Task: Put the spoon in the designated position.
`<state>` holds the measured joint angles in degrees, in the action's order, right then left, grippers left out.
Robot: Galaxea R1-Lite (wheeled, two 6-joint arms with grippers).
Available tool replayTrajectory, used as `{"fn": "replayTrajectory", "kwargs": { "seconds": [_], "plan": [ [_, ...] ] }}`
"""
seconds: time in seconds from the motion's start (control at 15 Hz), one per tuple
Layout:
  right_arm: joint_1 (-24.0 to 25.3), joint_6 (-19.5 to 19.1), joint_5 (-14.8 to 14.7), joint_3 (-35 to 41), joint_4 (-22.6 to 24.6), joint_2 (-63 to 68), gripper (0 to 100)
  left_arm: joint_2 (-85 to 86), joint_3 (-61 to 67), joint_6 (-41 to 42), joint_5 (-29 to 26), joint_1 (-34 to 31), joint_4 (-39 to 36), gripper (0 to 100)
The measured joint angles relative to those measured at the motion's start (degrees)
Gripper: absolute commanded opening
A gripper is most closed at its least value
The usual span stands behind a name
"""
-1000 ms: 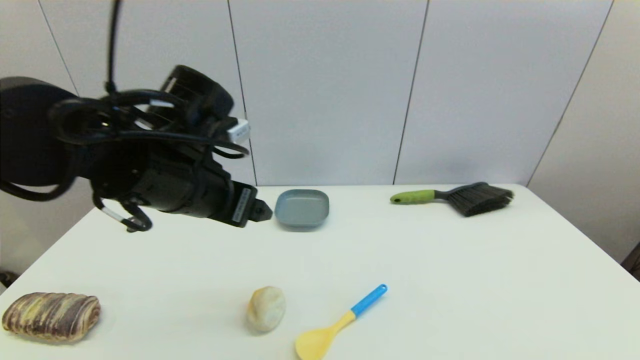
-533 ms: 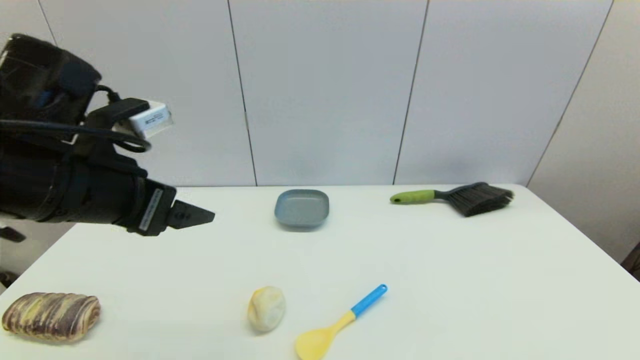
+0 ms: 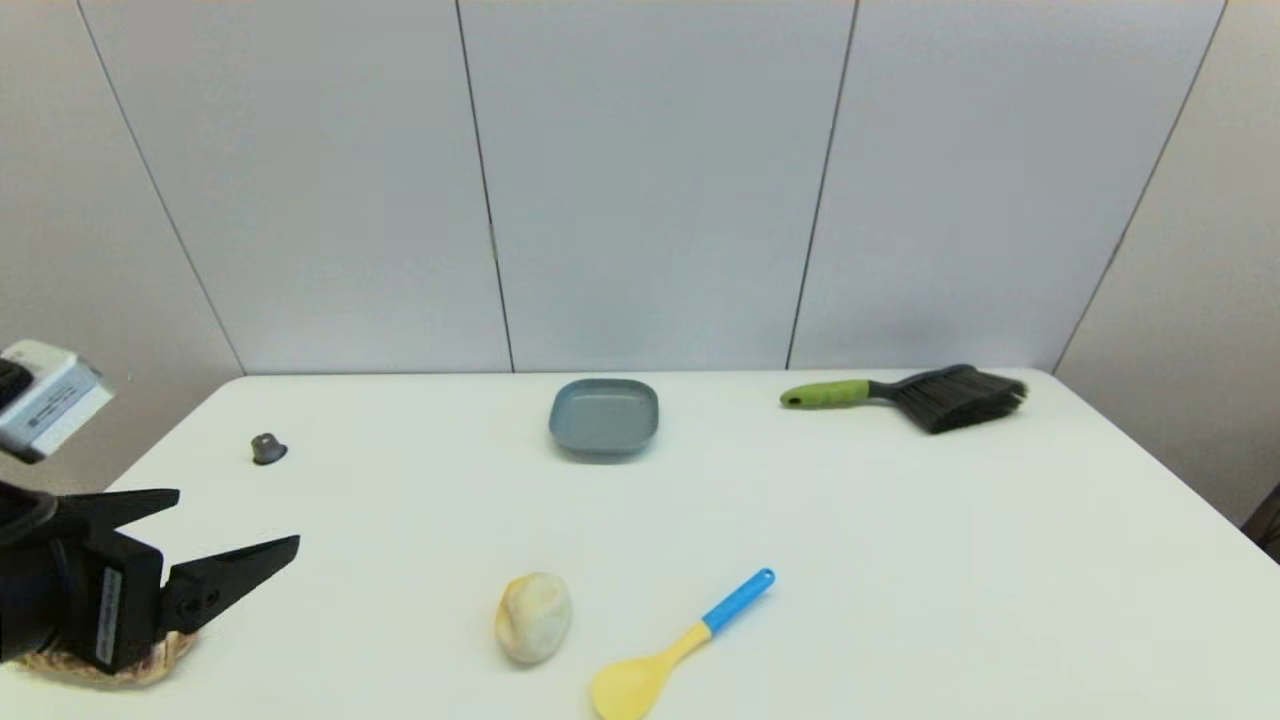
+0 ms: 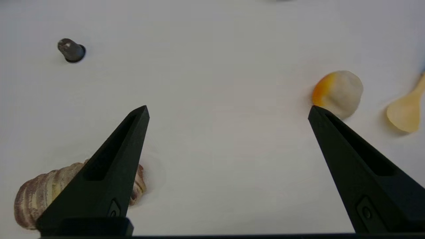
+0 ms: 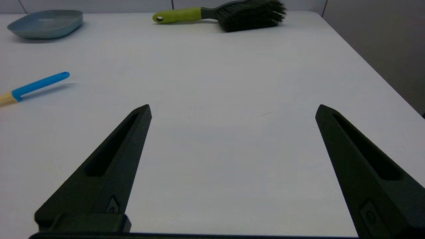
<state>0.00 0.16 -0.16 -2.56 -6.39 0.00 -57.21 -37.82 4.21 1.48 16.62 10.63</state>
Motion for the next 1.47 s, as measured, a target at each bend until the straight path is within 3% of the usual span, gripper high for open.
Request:
{"fn": "replayTrajectory", "kwargs": {
  "seconds": [0.2,0.6,1.07,1.47],
  "plan": [
    [0.0,0.0,0.0,0.0,0.0,0.0,100,7.9,10.3,-0.2,0.0,-2.4,-7.5,100],
    [0.0,0.0,0.0,0.0,0.0,0.0,100,24.7,22.9,-0.1,-1.1,-12.9,-7.1,100],
    [0.0,0.0,0.0,0.0,0.0,0.0,100,42.3,34.3,2.6,-1.8,-15.0,-6.6,100],
    [0.0,0.0,0.0,0.0,0.0,0.0,100,54.3,36.4,1.9,-2.1,-15.8,-7.8,100]
  ]
}}
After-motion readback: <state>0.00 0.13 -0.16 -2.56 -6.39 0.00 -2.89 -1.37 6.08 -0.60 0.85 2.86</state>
